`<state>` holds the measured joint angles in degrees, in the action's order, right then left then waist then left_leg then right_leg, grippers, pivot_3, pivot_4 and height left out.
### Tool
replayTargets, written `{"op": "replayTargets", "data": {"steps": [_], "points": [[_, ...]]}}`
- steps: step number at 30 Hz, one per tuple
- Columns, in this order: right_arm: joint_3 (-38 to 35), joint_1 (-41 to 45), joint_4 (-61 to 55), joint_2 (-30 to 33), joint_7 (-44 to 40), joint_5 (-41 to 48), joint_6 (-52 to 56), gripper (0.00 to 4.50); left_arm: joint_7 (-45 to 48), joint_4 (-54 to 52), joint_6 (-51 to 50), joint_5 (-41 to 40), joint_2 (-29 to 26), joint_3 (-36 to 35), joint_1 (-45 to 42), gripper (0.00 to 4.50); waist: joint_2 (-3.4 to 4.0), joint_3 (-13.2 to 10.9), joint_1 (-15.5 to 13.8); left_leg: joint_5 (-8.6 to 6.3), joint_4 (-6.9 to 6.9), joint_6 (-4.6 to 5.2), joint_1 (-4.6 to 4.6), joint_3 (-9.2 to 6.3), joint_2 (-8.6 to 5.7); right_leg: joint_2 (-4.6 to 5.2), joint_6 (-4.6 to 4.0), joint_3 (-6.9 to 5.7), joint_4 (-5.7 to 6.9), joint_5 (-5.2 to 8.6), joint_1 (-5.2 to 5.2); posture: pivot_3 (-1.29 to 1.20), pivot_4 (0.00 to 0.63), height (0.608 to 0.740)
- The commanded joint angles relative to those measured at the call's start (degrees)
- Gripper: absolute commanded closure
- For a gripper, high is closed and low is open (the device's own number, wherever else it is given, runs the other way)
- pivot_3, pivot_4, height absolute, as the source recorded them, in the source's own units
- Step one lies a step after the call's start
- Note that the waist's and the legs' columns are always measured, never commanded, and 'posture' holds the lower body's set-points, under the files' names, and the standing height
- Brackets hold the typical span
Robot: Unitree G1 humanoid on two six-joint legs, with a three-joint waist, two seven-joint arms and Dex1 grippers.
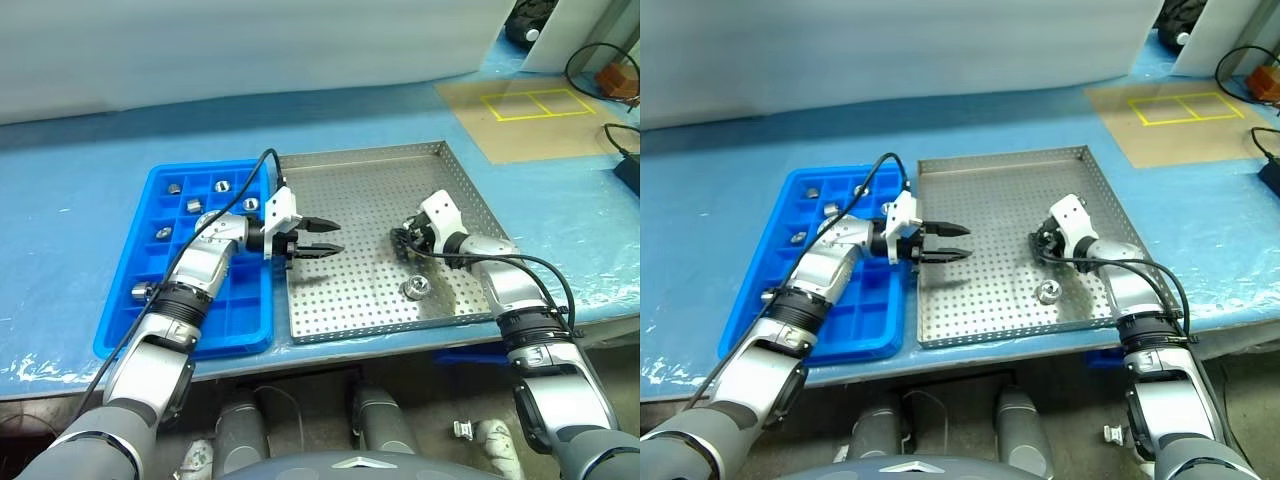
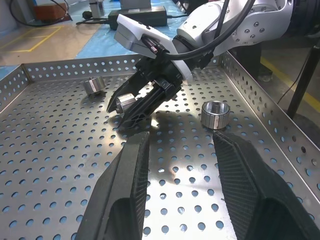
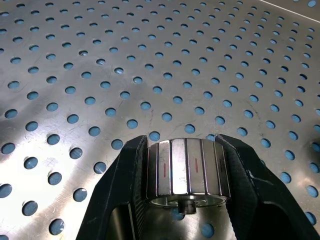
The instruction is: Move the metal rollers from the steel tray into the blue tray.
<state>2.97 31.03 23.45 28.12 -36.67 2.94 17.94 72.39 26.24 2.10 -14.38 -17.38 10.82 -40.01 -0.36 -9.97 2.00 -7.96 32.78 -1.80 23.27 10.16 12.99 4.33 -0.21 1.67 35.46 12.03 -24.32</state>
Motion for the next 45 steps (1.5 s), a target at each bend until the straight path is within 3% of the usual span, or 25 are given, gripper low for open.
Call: {"op": "replayTargets", "data": {"steps": [1,10,17,30,35,39,45], "points": [[-0.11,0.78,-0.11,-0.64,1.98,-0.99,0.09,2.83,-0.17,-2.06,0.6,-0.47,-0.37,-1.03,-0.2,2.36,0.0,0.0,0.04,0.0,-0.01,0.0,0.0,0.0,0.0,0.0,0.0,0.0,-0.01,0.0,0.0,-0.36,0.15,0.74],[-0.42,5.59,-2.12,-1.95,1.65,0.07,0.73,2.83,-2.68,-4.68,0.08,-0.92,-1.51,-2.51,0.55,2.36,0.01,-0.02,0.05,0.01,-0.05,-0.02,0.03,0.03,-0.01,0.0,0.0,0.0,-0.01,0.0,-0.09,-0.32,0.15,0.74],[6.13,6.96,-15.21,-5.73,-11.5,6.13,7.85,2.83,-3.17,-14.1,-5.72,-3.98,-7.44,-5.88,4.85,2.36,0.05,-0.04,-0.21,0.08,-0.58,-0.14,0.09,0.07,0.21,-0.14,-0.01,-0.07,-0.34,0.01,-0.27,-0.23,0.15,0.74],[12.29,22.01,-0.89,-20.11,-21.17,6.58,0.16,2.83,-12.16,-34.98,-15.87,-7.72,-21.01,-18.49,21.52,2.36,0.11,-0.1,-4.58,0.26,-0.73,-0.47,0.32,0.03,0.38,-0.16,-0.15,-0.2,0.01,0.09,-0.73,0.08,0.15,0.74],[13.47,23.86,3.57,-23.93,-24.07,5.82,-2.69,2.83,-15.38,-38.67,-16.4,-7.74,-24.18,-23.87,27.9,2.36,0.13,-0.12,-6.52,0.3,-0.79,-0.54,0.47,-0.06,0.43,-0.16,-0.22,-0.4,0.0,0.13,-0.82,0.18,0.15,0.74],[15.84,24.41,7.79,-27.02,-27.26,4.81,-5.45,2.83,-17.09,-44.87,-19.18,-9.84,-26.54,-31.72,37.87,2.36,0.1,-0.12,-7.34,0.3,-0.83,-0.56,0.52,-0.09,0.47,-0.17,-0.22,-0.43,0.01,0.14,-0.88,0.25,0.15,0.74],[17.94,23.4,9.42,-27.92,-30.65,3.95,-6.63,2.83,-18.34,-49.79,-21.55,-11.95,-27.29,-35.83,44.71,2.36,0.13,-0.14,-9.57,0.38,-1.04,-0.69,0.55,-0.15,0.55,-0.16,-0.28,-0.63,0.02,0.19,-0.89,0.3,0.15,0.74]]}}
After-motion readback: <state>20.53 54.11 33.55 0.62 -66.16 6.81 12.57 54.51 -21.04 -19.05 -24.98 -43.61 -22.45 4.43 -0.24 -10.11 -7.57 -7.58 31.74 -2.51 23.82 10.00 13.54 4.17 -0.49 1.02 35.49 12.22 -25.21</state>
